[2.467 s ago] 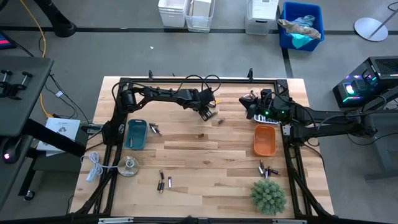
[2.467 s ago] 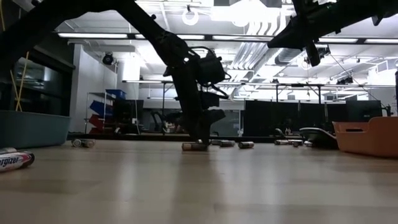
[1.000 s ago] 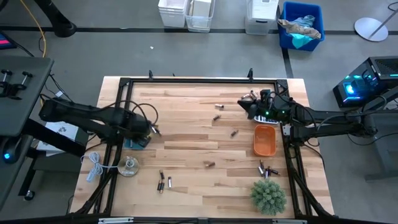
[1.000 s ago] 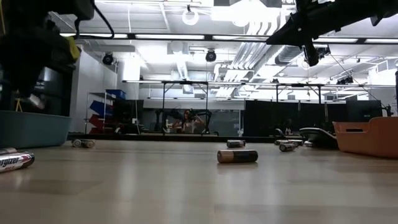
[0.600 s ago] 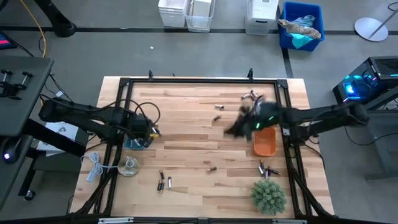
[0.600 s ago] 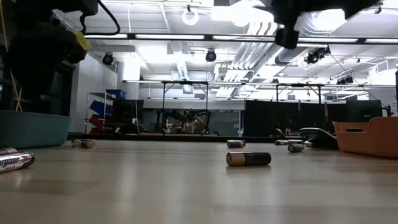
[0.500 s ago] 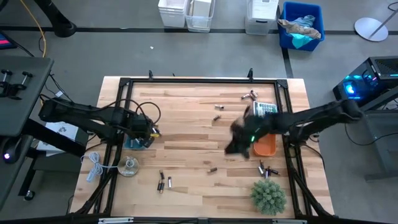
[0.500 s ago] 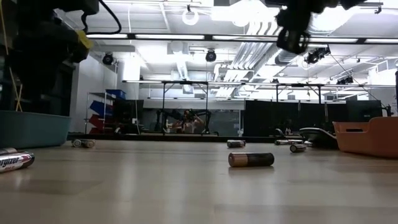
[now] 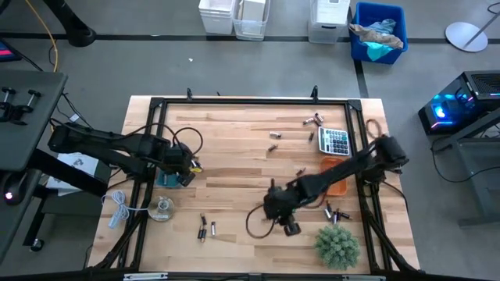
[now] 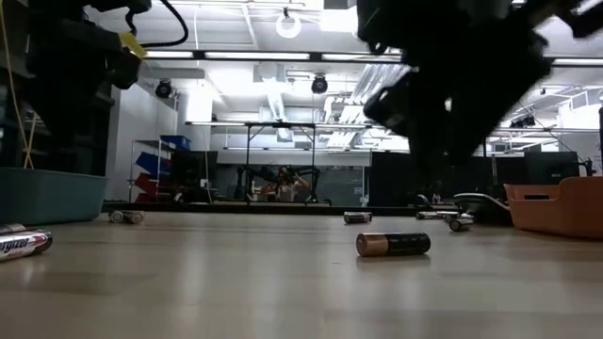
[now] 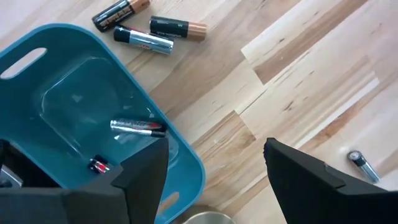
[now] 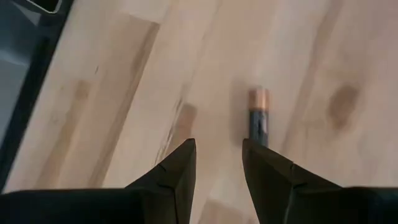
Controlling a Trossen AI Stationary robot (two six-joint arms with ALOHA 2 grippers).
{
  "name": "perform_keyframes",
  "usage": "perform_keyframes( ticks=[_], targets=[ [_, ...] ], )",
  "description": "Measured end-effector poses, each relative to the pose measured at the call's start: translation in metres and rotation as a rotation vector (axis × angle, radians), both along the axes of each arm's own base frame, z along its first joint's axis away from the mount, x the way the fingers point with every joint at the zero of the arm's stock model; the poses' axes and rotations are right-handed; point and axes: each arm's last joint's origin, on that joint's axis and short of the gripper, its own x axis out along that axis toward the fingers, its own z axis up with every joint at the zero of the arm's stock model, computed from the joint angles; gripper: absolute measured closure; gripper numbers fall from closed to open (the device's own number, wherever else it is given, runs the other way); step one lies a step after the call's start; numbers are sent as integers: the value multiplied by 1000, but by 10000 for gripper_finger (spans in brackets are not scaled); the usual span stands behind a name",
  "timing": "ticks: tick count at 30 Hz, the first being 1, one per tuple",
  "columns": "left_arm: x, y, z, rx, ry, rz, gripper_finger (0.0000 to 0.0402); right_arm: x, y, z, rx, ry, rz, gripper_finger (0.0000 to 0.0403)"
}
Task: Sort batteries
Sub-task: Put the black battery into the orange bin
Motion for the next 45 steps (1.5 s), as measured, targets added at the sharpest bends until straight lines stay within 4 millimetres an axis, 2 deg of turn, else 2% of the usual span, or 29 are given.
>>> perform_keyframes(
  ticks=[4, 6, 9, 15, 17, 20, 21, 24, 27, 29, 32, 35, 38, 40, 42, 45],
  targets=[
    [-1, 0, 1, 5, -8, -24, 152, 19, 15, -11, -102, -6, 5, 276],
    [-1, 0, 1, 8, -11, -24, 152, 27, 18, -16, -182, 4, -24, 276],
    [-1, 0, 2, 14, -12, -41, 151, 39, 20, -20, -206, 17, -68, 276],
    [-1, 0, 2, 23, -12, -72, 152, 39, 19, -45, -241, 122, -106, 277],
    [-1, 0, 2, 21, -13, -66, 152, 38, 17, -51, -244, 152, -114, 290],
    [1, 0, 3, 13, -46, -42, 151, 38, 8, -49, -224, 188, -124, 358],
    [2, 0, 5, 6, -75, -34, 151, 37, 3, -46, -221, 207, -131, 370],
    [8, 0, 10, -25, -185, -20, 151, 29, -15, -31, -239, 275, -191, 370],
    [14, 1, 17, -34, -292, -11, 151, 14, -37, -3, -313, 287, -280, 370],
    [18, 4, 19, -34, -342, 6, 151, -6, -50, 21, -306, 260, -358, 370],
    [22, 8, 22, -33, -386, 34, 151, -53, -67, 35, -265, 286, -506, 370],
    [26, 12, 24, -31, -435, 57, 152, -112, -83, 50, -217, 305, -727, 370],
    [30, 16, 28, -11, -495, 83, 151, -160, -94, 53, -147, 320, -930, 370],
    [33, 19, 30, 8, -533, 105, 151, -180, -99, 52, -76, 304, -1038, 370],
    [36, 22, 34, 20, -580, 124, 151, -195, -102, 47, -22, 313, -1112, 370],
    [39, 26, 37, 34, -633, 130, 151, -207, -104, 30, -2, 384, -1185, 367]
  ],
)
